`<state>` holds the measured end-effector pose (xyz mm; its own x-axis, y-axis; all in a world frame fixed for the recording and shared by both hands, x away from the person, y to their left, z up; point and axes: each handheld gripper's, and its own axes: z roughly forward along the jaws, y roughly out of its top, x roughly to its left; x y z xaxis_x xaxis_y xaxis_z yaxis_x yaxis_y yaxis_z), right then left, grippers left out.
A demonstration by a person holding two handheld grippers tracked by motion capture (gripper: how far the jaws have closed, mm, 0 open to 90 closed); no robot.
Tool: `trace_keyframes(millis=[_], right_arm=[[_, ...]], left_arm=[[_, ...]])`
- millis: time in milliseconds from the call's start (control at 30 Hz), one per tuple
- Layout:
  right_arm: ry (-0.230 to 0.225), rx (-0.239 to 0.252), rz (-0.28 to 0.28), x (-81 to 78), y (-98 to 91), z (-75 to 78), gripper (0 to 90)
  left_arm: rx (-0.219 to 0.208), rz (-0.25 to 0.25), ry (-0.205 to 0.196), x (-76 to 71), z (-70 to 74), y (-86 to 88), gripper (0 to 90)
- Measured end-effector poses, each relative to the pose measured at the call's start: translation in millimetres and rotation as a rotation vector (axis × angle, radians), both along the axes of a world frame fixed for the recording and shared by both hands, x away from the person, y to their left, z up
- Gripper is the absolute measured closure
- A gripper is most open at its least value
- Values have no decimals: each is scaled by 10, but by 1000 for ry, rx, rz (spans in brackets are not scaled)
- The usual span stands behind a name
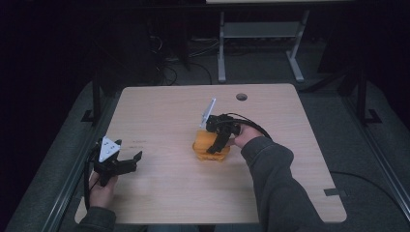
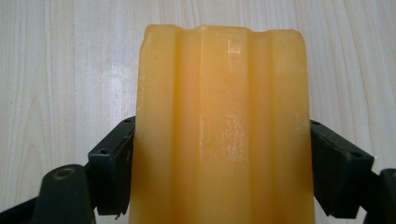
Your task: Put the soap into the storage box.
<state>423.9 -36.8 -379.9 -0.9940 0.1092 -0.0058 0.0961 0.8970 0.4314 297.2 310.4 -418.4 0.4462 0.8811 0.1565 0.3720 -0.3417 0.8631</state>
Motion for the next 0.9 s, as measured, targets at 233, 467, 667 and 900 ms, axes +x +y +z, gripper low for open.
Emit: trace_keyframes(millis=[233,467,667,900], right_arm=[[2,-2,-1,6,16,-17,207],[0,3,0,6,29,-24,206],[2,4,-2,4,41,-36,206],[4,6,4,7,54,-48,206]], left_arm=[[1,1,2,-1,2,4,141],[1,0,1,-2,2,6,141],[3,-1,1,-2,3,6,141],[1,1,1,-2,3,9,141]])
